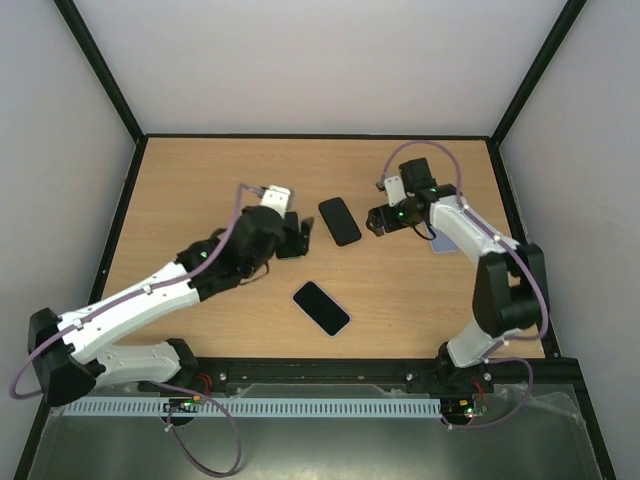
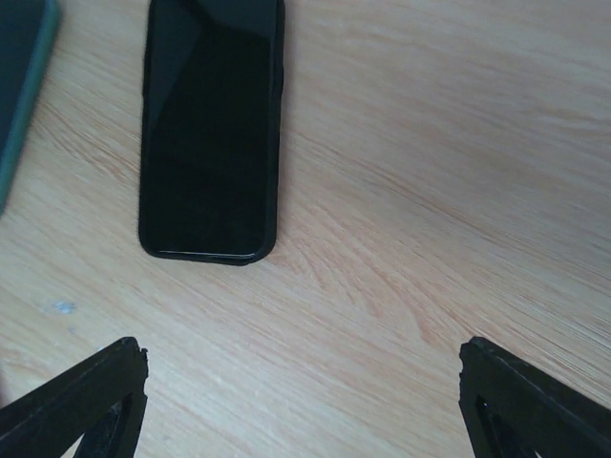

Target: Take the phone out of the phone case

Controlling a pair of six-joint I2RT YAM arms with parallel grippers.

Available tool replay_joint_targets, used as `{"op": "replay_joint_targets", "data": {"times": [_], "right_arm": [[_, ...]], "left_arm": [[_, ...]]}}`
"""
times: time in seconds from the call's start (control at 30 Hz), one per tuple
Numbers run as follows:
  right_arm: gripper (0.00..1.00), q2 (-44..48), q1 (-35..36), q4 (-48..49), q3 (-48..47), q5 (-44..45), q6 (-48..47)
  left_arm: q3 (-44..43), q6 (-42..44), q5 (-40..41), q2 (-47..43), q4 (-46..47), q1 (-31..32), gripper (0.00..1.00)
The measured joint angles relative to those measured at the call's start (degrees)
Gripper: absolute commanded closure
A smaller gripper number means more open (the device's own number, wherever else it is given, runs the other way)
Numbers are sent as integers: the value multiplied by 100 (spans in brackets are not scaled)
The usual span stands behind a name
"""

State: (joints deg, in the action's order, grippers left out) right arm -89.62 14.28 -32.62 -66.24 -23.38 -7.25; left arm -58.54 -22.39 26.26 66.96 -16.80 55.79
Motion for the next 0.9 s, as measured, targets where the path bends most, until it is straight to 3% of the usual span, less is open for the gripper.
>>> {"op": "replay_joint_targets", "data": {"times": [0.1,0.2,0.33,0.5,0.9], "right_arm": [[8,-643,240,-96,-275,136,68],[0,-1185,455,-203,-507,181,140],[3,-1733,719,-363,-918,232,175],[2,-2385,955,-544,-1690,365,236],[2,-3945,1174,-1084,-3569,382,363]], "left_arm": [[94,140,-291,-177,-70,-702,0],[837,184,-745,-470,61,-1567,0],[1464,302,-953,-909,-24,-2455,0],[1523,459,-817,-1488,138,-2649,0],[1523,546,-807,-1504,225,-2651,0]]}}
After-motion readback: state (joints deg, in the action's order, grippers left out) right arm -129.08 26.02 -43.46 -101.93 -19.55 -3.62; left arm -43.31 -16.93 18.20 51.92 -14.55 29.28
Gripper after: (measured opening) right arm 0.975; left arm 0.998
